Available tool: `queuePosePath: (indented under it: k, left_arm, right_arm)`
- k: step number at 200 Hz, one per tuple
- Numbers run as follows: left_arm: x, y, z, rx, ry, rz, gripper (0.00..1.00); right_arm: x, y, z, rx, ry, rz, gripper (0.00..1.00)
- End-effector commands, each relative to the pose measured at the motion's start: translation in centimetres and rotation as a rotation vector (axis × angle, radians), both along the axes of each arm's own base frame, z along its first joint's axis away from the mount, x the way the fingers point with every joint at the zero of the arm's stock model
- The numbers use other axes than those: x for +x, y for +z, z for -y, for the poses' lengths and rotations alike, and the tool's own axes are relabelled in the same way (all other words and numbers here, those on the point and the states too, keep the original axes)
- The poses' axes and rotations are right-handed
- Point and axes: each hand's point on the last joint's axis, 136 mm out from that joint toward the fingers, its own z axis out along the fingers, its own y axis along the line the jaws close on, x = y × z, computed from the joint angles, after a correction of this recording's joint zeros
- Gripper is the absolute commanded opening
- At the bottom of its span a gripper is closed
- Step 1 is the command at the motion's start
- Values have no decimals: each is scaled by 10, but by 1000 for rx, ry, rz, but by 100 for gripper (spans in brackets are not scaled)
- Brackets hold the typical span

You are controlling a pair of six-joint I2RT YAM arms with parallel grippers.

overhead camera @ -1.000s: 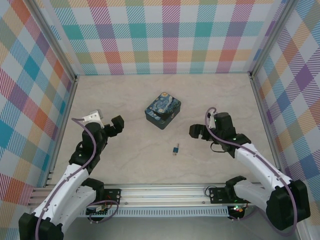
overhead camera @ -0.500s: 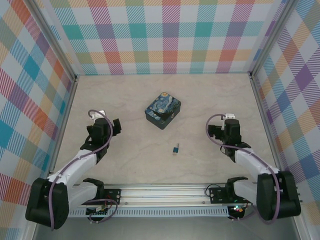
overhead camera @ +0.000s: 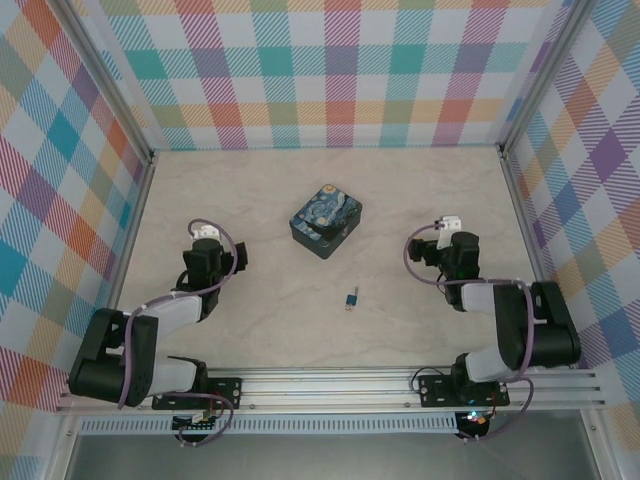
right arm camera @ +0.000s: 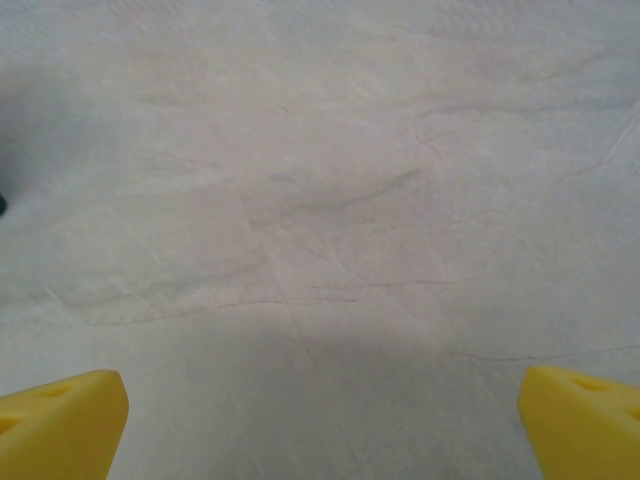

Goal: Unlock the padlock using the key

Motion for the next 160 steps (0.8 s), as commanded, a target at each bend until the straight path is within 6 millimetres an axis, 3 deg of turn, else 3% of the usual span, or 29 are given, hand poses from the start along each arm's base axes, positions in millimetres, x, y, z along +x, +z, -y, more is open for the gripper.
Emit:
queuePosePath:
  k: [1,30,84,126,160]
  left_arm:
    - [21,26,7,33,-69,123,100]
    - [31,13,15,61,-127,135,100]
    - [43,-1,-8,-40,-59,77,100]
    - [39,-5,-13,-59,-51,98,100]
    - [39,-6,-6,-63,-93,96,100]
  right_arm:
    - [14,26,-5,37,46,100,100]
    - [17,25,4,90,28,75,100]
    - [17,25,5,88,25,77,100]
    - [17,25,5,87,23,78,100]
    - [17,25,5,84,25,79,100]
